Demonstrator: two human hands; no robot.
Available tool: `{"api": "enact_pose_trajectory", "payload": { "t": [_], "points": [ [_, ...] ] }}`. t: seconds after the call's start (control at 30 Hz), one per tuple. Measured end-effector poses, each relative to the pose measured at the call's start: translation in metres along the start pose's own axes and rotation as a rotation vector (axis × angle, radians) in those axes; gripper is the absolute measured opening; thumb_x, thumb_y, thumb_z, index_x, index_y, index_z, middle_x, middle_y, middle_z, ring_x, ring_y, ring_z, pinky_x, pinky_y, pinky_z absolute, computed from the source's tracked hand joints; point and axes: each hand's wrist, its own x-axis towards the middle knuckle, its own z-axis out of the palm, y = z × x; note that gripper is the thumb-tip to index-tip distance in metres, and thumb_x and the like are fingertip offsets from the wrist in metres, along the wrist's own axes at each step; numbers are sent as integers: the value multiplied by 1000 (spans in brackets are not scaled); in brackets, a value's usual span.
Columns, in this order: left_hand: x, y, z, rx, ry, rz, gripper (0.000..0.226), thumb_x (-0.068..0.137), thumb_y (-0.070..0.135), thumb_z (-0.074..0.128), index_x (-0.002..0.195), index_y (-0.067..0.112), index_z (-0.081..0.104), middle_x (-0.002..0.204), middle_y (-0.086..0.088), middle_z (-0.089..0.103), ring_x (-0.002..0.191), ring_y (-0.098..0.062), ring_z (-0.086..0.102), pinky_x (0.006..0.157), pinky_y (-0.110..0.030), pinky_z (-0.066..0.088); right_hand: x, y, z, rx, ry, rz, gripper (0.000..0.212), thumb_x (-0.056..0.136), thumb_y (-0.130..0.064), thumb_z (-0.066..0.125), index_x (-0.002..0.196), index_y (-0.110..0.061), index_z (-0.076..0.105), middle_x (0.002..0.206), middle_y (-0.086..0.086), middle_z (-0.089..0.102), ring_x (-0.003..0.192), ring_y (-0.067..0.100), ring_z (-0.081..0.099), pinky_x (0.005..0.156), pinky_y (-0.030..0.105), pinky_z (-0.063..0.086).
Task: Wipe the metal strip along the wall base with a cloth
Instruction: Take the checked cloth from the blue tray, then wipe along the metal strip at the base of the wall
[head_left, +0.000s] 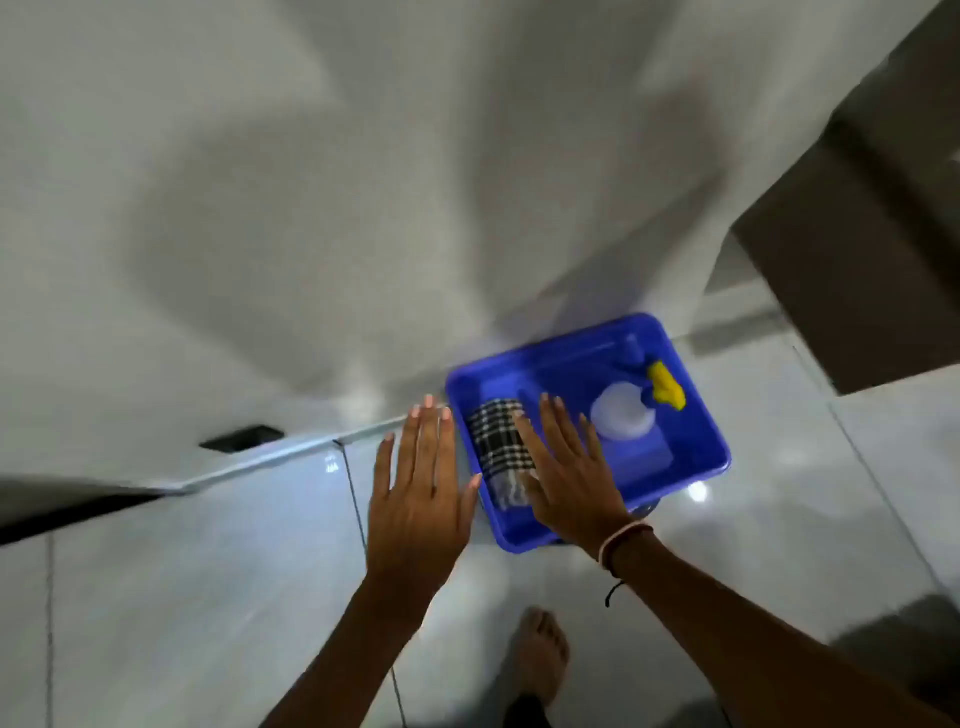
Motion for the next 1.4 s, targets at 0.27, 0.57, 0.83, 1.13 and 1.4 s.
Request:
{"api": "enact_pose_trajectory", "payload": {
  "t": [0.27, 0.57, 0.83, 1.13, 1.4],
  "points": [
    [-13, -3, 164, -66, -340, 87, 75, 107, 38, 66, 164, -4, 43, 173, -23, 38, 160, -35, 39, 129, -51, 44, 62, 40, 157, 136, -192, -30, 78, 89, -47, 54, 157, -28, 20, 169, 15, 4, 156, 41, 5, 126, 58, 14],
    [23, -51, 121, 152, -332, 449, 71, 95, 36, 83, 148, -7, 64, 156, -26, 60, 144, -40, 60, 113, -60, 56, 79, 29, 117, 171, 9, 300, 34, 90, -10, 52, 123, -15, 61, 125, 18, 69, 114, 41, 63, 93, 50, 52],
    [75, -223, 83, 430, -123, 818, 63, 104, 31, 46, 145, -12, 64, 152, -31, 63, 138, -45, 65, 110, -59, 57, 27, -111, 120, 1565, 1137, 722, 18, 93, -13, 51, 110, -11, 59, 85, 16, 60, 76, 21, 50, 69, 37, 47],
    [117, -271, 148, 771, -30, 1374, 62, 105, 23, 61, 156, -12, 52, 165, -31, 48, 150, -45, 51, 122, -63, 45, 116, -388, 370, 2165, 1059, 1434, 24, 94, 7, 51, 108, -2, 69, 88, 2, 72, 77, 13, 64, 65, 19, 53],
    [154, -238, 192, 1179, 160, 1396, 86, 109, 47, 26, 173, -4, 0, 181, -29, -3, 169, -39, 5, 139, -55, 6, 248, -308, 413, 1731, 883, 938, 42, 91, 7, 49, 130, -1, 63, 140, 20, 58, 132, 36, 52, 115, 53, 40]
  ]
}}
